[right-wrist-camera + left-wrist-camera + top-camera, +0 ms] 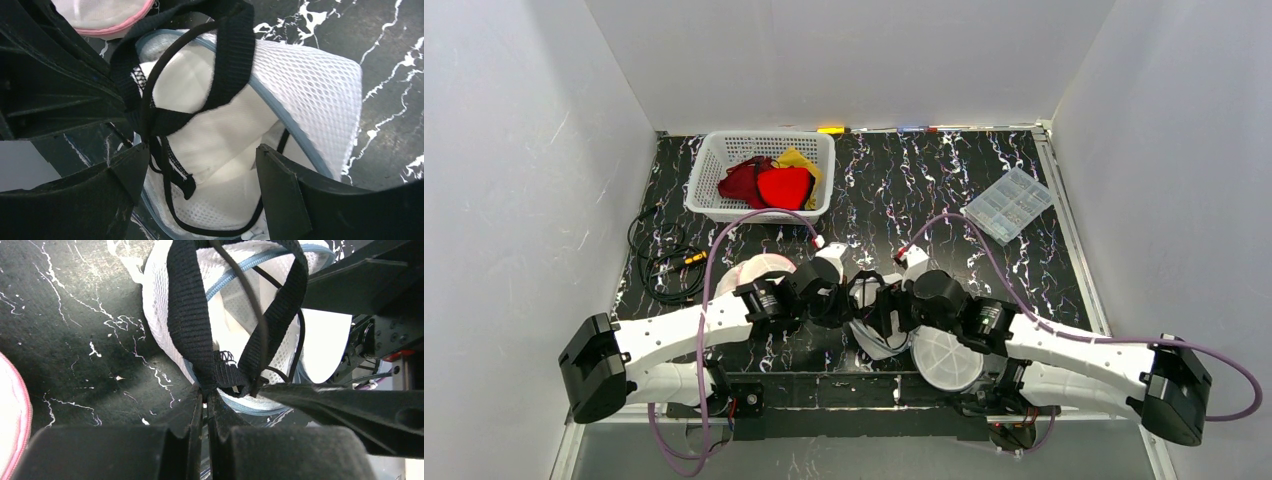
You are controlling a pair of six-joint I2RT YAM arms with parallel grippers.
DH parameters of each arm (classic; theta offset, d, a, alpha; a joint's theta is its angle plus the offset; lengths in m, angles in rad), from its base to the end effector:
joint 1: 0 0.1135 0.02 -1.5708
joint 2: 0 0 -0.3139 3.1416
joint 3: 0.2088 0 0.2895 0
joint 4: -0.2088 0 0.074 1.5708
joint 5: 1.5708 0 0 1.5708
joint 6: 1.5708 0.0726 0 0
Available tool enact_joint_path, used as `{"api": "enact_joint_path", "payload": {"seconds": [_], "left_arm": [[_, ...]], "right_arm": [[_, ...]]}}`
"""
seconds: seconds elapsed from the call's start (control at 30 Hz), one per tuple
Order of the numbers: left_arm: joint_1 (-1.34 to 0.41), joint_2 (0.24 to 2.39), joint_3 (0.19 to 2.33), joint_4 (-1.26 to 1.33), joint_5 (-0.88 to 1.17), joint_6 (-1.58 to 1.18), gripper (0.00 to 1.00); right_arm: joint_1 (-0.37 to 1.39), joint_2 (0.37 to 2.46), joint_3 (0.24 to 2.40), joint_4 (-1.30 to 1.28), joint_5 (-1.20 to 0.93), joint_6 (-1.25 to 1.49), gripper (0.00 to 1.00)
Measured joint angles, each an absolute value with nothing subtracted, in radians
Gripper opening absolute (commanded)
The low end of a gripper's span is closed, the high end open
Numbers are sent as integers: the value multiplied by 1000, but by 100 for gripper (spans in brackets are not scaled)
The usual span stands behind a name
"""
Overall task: Unzip the laundry bag and remove the bra
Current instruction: Pick up the bra from the laundry bag.
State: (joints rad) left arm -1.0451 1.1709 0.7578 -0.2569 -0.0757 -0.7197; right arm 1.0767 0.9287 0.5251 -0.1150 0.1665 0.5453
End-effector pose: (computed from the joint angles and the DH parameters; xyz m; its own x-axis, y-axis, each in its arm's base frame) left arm 0.1533 -0.2533 0.2530 -0.7833 0.0403 -0.6204 0.4208 0.7689 -0.4813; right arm 0.1256 0.2078 0.2367 -0.6159 -0.0648 -0.7852 -0.5620 0.7345 0.3802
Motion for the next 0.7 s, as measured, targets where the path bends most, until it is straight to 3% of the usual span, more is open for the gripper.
{"api": "enact_joint_path", "payload": {"seconds": [0.37,0.47,0.6,0.7], "left_arm": [[-1045,1168,733,-226,-59,-714,0],[-1045,1164,726,-225,-59,-713,0],[-1045,1158,721,-222,-59,-713,0],[-1045,1148,710,-217,-59,-714,0]], "right_arm": [[1110,1051,575,-38,185,537,85],[1126,1093,583,-25,223,540,72],[1139,1139,587,-23,281,547,39],[1142,1155,590,-30,333,563,30]]}}
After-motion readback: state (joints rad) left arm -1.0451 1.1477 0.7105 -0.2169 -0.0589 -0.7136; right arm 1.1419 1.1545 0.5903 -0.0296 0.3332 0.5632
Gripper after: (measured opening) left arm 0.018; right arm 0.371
